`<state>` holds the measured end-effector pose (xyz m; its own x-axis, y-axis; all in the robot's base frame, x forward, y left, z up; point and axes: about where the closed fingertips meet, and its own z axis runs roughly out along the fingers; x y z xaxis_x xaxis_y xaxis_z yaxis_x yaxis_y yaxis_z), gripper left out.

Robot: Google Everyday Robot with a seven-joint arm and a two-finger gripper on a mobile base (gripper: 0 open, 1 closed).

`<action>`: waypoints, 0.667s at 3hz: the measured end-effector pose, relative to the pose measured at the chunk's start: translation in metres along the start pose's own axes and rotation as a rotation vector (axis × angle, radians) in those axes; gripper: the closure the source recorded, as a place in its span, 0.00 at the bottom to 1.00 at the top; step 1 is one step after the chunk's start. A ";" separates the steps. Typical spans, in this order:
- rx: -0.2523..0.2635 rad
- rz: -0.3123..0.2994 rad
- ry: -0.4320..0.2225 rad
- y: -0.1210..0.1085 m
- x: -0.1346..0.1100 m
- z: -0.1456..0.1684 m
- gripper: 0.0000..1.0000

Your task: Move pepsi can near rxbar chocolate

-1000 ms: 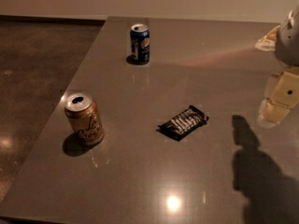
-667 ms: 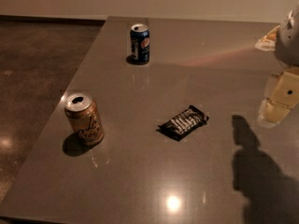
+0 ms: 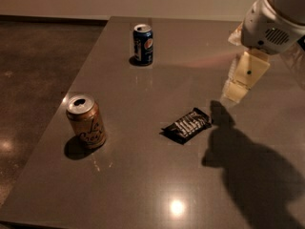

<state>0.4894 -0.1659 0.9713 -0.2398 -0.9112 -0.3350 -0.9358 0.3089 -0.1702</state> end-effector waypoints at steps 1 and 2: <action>0.006 0.040 -0.053 -0.025 -0.035 0.023 0.00; 0.023 0.083 -0.095 -0.048 -0.065 0.046 0.00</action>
Offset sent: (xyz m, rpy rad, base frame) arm 0.1215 0.0902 -0.0237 0.1697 -0.0527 -0.1267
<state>0.5619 -0.1091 0.9582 -0.2891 -0.8528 -0.4349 -0.9073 0.3890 -0.1594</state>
